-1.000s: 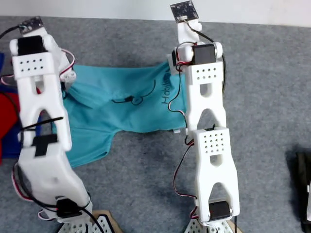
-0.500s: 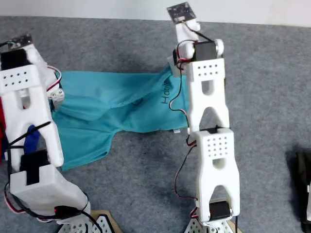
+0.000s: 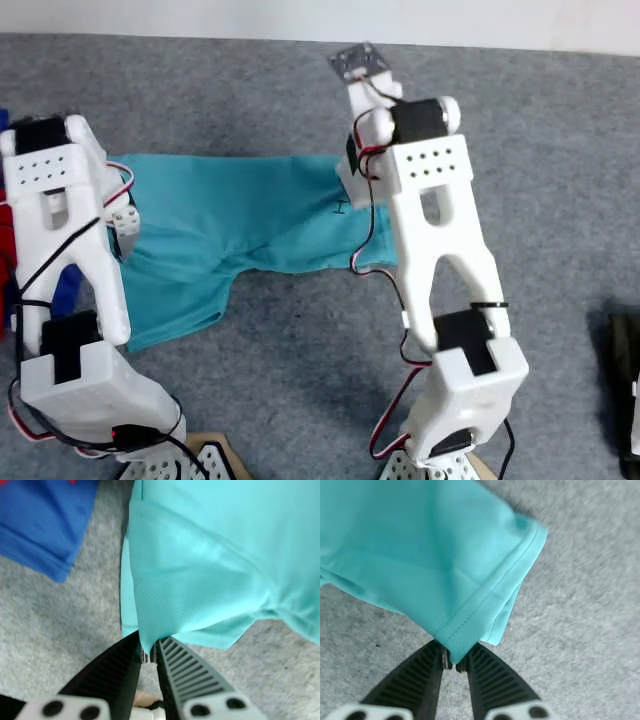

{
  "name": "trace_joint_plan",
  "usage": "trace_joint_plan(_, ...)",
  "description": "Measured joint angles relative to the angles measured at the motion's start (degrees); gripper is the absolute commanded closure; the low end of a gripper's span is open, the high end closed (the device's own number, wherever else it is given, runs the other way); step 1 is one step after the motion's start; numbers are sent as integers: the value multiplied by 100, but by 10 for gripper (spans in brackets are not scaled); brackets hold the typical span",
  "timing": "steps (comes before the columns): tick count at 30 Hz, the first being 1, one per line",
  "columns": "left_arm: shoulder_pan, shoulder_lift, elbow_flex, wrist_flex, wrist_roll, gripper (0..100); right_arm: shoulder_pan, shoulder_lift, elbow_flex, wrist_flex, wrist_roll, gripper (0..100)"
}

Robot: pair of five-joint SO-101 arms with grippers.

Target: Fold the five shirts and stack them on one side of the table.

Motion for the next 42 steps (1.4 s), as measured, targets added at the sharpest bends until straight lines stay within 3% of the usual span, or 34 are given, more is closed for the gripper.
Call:
trace_joint_plan(10, -396, -360, 914, -246, -246, 995, 0, -853, 2409, -1503, 0, 992)
trace_joint_plan(23, -448, -2075, 2312, -334, -281, 993, 325, -1495, 2848, -1618, 70, 992)
trace_joint_plan(33, -448, -2163, 4299, -1846, -281, 993, 659, -1495, 3877, -2462, 167, 992)
trace_joint_plan(42, -448, -2163, 5029, -3007, -281, 948, 659, -1495, 4448, -3218, 167, 989)
